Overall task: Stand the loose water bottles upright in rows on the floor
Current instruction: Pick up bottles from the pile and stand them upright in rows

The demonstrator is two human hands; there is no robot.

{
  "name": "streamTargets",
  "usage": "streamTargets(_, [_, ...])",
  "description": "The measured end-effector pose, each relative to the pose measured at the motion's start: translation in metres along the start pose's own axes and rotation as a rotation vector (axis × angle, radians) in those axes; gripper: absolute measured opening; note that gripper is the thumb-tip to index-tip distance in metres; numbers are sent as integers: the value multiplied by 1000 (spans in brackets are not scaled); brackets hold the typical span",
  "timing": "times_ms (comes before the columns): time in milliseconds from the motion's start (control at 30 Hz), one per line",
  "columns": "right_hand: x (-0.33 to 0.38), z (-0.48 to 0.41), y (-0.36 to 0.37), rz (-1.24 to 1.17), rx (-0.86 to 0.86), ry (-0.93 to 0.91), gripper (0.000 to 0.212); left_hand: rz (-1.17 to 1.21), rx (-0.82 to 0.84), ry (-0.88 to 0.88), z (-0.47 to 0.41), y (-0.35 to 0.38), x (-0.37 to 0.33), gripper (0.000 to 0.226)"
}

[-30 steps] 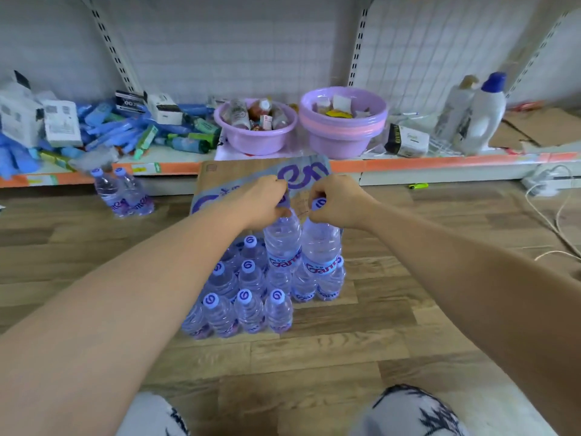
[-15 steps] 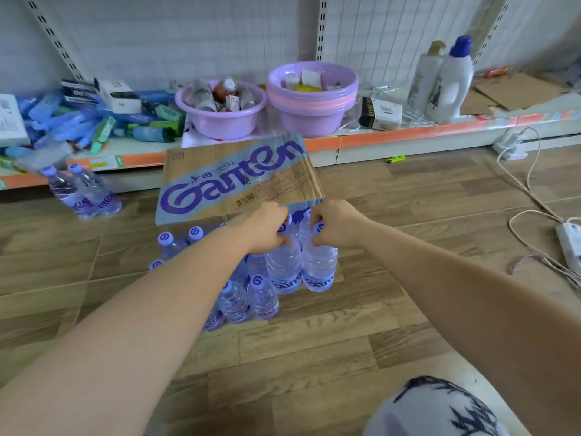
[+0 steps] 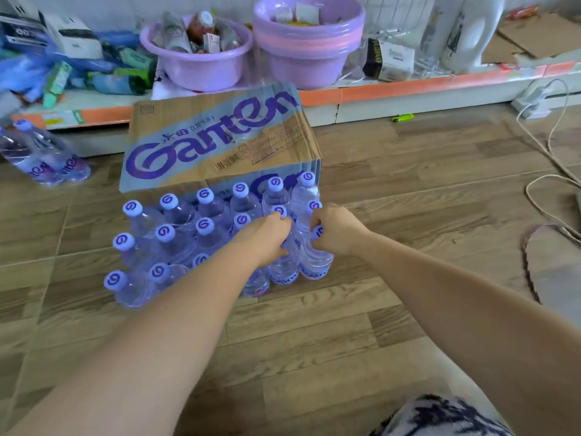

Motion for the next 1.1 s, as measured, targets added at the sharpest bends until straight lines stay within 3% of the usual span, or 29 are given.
streamTargets(467, [-14,-12,25,-31,36,-6,27,15,31,-25,-15,26,2,19])
streamTargets(800, [-16,-11,21,-45,5,5,27,-72,34,66,-18,30,-8,20])
streamTargets(1000, [-15,-8,29,-44,11,13,30,-1,34,36,-18,33,0,26])
streamTargets(1100, [-13,-6,28,-11,35,8,33,37,11,39,-17,34,-1,17])
Point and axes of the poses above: each hand's wrist, its own z-axis away from the middle knuckle, its own y-axis out of the palm, x = y × z, the point moved 10 cm from there along -z, towards the middle knuckle, and after that the axes turned 5 degrees about x, right-handed, at the moved point
